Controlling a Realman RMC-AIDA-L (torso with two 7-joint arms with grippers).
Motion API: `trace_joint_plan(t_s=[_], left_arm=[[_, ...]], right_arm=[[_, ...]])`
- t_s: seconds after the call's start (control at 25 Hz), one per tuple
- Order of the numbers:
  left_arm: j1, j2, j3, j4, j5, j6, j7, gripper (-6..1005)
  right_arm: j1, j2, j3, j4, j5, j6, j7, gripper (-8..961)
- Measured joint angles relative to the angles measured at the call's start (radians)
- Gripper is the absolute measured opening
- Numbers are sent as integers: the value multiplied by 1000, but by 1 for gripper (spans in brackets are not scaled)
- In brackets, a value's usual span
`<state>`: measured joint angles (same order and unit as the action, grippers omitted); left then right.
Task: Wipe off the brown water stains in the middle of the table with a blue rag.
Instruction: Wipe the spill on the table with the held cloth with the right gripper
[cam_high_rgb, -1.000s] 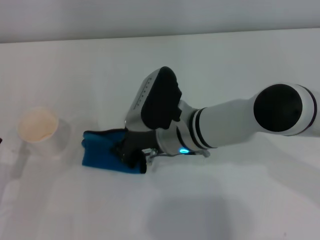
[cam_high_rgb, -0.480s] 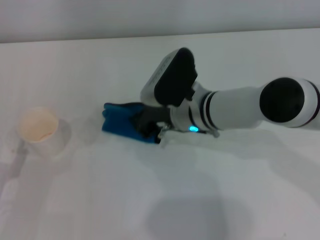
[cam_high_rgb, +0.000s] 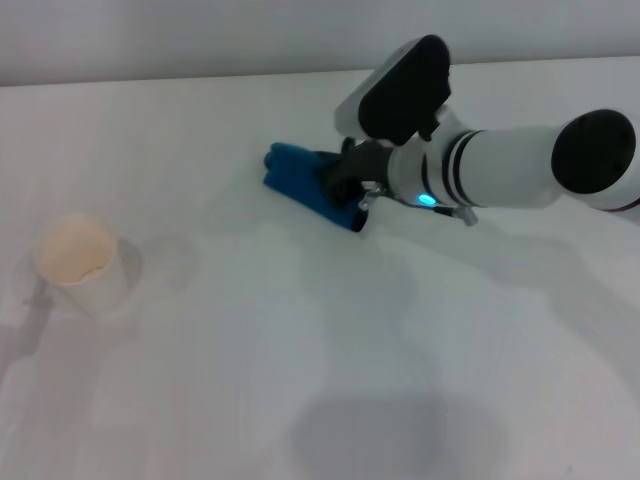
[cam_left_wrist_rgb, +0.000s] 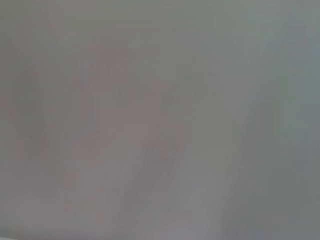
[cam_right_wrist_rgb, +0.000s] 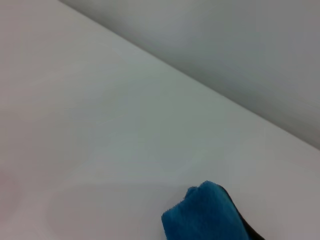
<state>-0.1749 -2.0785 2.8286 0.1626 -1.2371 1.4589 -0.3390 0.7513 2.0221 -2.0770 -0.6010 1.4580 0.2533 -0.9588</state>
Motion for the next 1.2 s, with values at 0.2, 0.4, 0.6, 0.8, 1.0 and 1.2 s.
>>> trace_joint_plan(t_s=[0.2, 0.4, 0.6, 0.8, 1.0, 1.2], left_arm=[[0, 0, 0, 0, -2, 0, 0, 875], [0, 0, 0, 0, -2, 0, 0, 876], [5, 1, 0, 0, -9, 1, 0, 876], [8, 2, 0, 0, -16, 1, 0, 875], [5, 2, 0, -3, -16, 1, 0, 875], [-2, 2, 0, -11, -16, 1, 0, 875]], right_arm=[[6, -3, 34, 29, -1, -3, -1, 49], [7, -1, 33, -11, -1, 106, -29, 50], [6, -9, 54, -70, -5, 352, -114, 50], [-34, -16, 305, -87, -173, 602, -191, 50], [-64, -16, 472, -117, -334, 728, -214, 51], [-87, -17, 581, -161, -481, 859, -202, 51]])
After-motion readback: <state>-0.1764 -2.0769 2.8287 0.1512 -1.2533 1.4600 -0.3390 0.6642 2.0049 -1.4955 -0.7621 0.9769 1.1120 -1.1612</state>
